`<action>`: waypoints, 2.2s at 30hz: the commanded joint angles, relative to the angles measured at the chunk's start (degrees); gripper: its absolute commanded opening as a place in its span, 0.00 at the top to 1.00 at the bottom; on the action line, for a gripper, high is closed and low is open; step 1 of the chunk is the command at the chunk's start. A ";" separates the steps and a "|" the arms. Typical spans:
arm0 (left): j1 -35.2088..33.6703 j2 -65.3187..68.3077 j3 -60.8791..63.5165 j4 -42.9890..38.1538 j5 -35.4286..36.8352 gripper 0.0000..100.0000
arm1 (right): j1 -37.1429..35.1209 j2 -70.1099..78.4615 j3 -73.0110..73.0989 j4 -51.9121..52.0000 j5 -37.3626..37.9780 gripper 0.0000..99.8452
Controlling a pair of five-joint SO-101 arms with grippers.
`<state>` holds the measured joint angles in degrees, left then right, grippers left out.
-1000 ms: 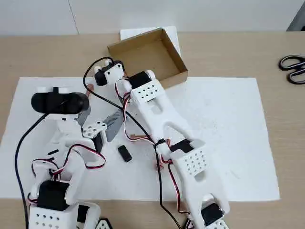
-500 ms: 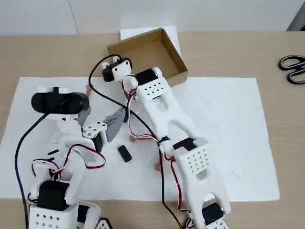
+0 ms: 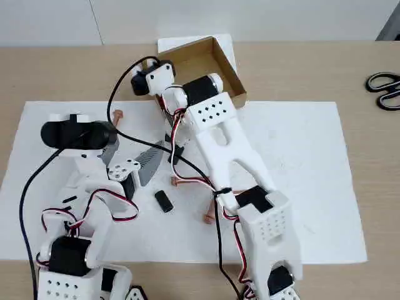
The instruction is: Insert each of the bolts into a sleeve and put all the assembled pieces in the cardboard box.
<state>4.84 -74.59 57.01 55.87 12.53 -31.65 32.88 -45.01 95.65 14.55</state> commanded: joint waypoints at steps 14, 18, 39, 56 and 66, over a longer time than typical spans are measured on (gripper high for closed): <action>-0.53 -0.09 -2.24 -0.18 4.13 0.69 | 5.05 -3.65 -2.20 1.10 -34.20 0.89; -0.53 -0.09 -2.24 -0.18 4.13 0.69 | 6.20 -2.95 -1.14 1.01 -39.82 0.88; -0.53 0.18 -2.15 -3.16 4.31 0.69 | 5.58 -0.22 16.70 1.01 -57.58 0.89; -0.53 0.18 -2.15 -3.34 4.31 0.69 | 4.09 2.42 16.70 -2.07 -61.10 0.69; -0.53 0.18 -2.15 -3.25 4.31 0.69 | 1.89 3.03 16.44 -3.74 -61.19 0.69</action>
<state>4.84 -74.59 57.01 54.11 16.66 -29.45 36.22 -28.04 93.19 -46.11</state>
